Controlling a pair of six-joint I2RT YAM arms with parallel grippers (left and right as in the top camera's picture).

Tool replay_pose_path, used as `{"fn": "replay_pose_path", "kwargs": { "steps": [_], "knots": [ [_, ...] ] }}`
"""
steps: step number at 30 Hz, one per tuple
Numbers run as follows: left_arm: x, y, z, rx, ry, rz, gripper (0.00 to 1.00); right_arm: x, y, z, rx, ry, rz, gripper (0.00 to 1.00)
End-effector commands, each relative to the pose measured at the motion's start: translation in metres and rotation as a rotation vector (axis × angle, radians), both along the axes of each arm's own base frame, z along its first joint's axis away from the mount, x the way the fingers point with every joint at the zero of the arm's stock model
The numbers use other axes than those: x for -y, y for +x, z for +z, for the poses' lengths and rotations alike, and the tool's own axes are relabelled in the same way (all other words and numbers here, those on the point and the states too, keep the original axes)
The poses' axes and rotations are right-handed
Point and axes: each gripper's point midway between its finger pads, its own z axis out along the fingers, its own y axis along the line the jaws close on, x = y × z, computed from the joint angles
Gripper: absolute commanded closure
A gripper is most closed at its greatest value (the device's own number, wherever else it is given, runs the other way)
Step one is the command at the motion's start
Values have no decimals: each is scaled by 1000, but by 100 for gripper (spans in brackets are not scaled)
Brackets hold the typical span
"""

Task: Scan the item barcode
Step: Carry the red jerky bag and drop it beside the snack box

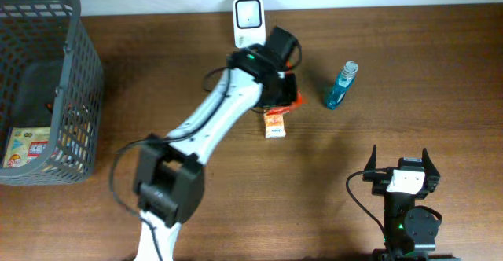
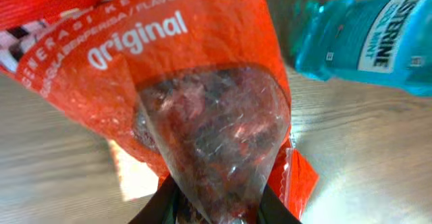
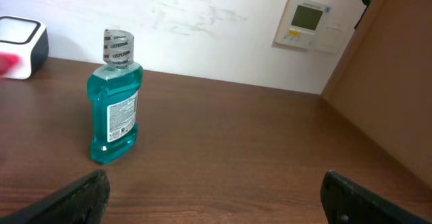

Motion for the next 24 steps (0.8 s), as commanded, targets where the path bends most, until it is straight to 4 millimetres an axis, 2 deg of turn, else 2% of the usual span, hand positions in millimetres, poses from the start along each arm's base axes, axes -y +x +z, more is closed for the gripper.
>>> {"fn": "replay_pose_path", "kwargs": {
  "steps": [1,2,4,5,6,7,9,11,12,14,15,16,18,20,21,24],
  "knots": [
    [36,-6,-32,55,29,-177,92,0,0,-3,-5,4,-3,2],
    [42,-5,-38,90,48,-224,90,0,0,-3,-5,4,-3,1],
    [42,-1,-49,138,114,-271,82,0,0,-3,-5,4,-3,2],
    [42,-2,-55,126,121,-273,70,0,0,-3,-5,4,-3,2],
    [41,-2,-57,124,123,-273,39,0,0,-3,-5,4,-3,2],
    [42,0,-54,132,118,-271,14,0,0,-3,-5,4,-3,2],
    [44,4,-46,144,110,-267,6,0,0,-3,-5,4,-3,2],
    [44,7,-18,163,98,-261,5,0,0,-3,-5,4,-3,1],
    [34,15,22,192,81,-235,9,0,0,-3,-5,4,-3,2],
    [9,21,68,212,72,-189,14,0,0,-3,-5,4,-3,2],
    [-10,22,91,215,73,-157,14,0,0,-3,-5,4,-3,2],
    [-40,20,119,209,80,-113,13,0,0,-3,-5,4,-3,2],
    [-91,19,157,248,103,-89,9,0,0,-3,-5,4,-3,1],
    [-136,14,179,248,114,-11,1,0,0,-3,-5,4,-3,2],
    [-155,10,188,246,115,25,0,0,0,-3,-5,3,-3,2],
    [-189,-10,190,175,150,78,1,0,0,-3,-5,4,-3,2]
  ]
}}
